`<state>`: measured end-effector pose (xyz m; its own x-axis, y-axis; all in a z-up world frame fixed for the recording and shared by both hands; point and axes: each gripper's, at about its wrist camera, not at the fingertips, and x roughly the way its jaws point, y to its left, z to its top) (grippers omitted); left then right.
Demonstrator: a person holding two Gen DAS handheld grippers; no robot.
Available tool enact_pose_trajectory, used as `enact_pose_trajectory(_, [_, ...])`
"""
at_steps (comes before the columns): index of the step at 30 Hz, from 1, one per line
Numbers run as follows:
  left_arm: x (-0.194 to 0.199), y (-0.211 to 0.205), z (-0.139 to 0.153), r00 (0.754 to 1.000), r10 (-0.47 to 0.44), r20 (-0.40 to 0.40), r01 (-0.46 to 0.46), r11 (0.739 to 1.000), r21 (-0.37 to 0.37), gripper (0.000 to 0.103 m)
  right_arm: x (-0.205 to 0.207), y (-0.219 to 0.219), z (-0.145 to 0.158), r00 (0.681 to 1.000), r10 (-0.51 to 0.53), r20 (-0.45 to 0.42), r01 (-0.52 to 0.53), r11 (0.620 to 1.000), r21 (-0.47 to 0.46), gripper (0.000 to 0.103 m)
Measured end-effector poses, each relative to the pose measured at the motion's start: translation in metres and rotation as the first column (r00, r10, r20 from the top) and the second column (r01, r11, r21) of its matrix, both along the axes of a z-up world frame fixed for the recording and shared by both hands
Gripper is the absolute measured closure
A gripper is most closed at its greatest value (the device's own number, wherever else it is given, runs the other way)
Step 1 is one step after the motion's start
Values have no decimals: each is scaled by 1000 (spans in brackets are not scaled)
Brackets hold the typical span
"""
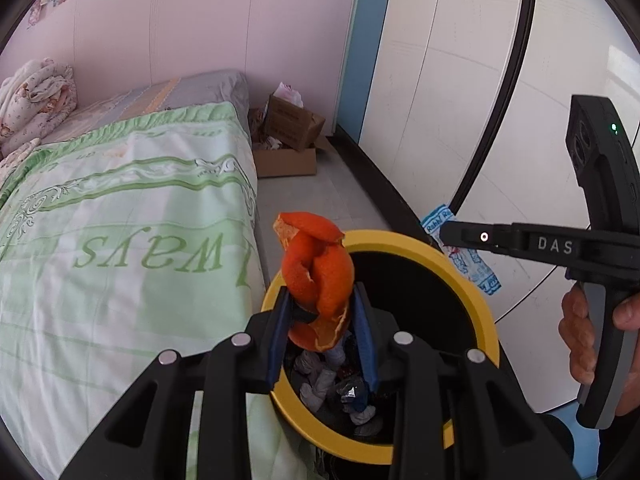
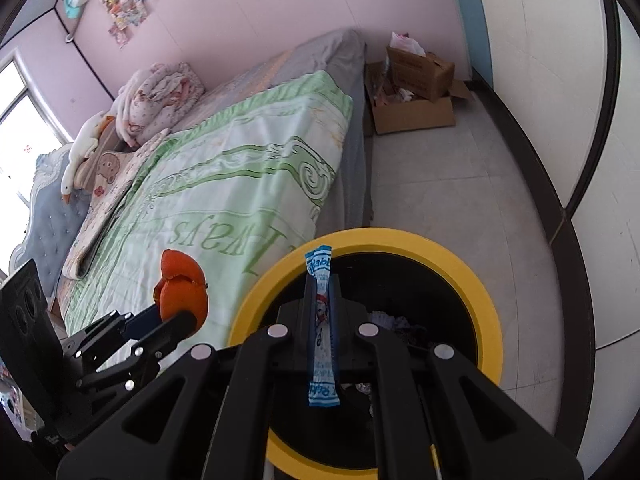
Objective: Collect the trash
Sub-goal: 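Open both tools to drop the peel and wrapper into the bin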
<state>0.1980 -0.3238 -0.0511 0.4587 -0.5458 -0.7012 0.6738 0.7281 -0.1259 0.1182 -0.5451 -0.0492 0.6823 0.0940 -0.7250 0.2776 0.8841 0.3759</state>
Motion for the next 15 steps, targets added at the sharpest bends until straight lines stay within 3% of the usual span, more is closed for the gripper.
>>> enact_pose_trajectory(6, [4,-10,-14,999,-15,-39,16,1000,20,72,4,-13,-14,1000,-27,-11,28,998,50,97])
enact_pose_trajectory(11, [5,-10,-15,999,-14,-29,15,1000,19,53,6,-24,-20,998,-56,-11,57,995,84,87])
enact_pose_trajectory(15, [5,-6,-13,1000,-11,-27,11,1000,14,52,6,-27,-22,997,-76,-11,77,991,113,82])
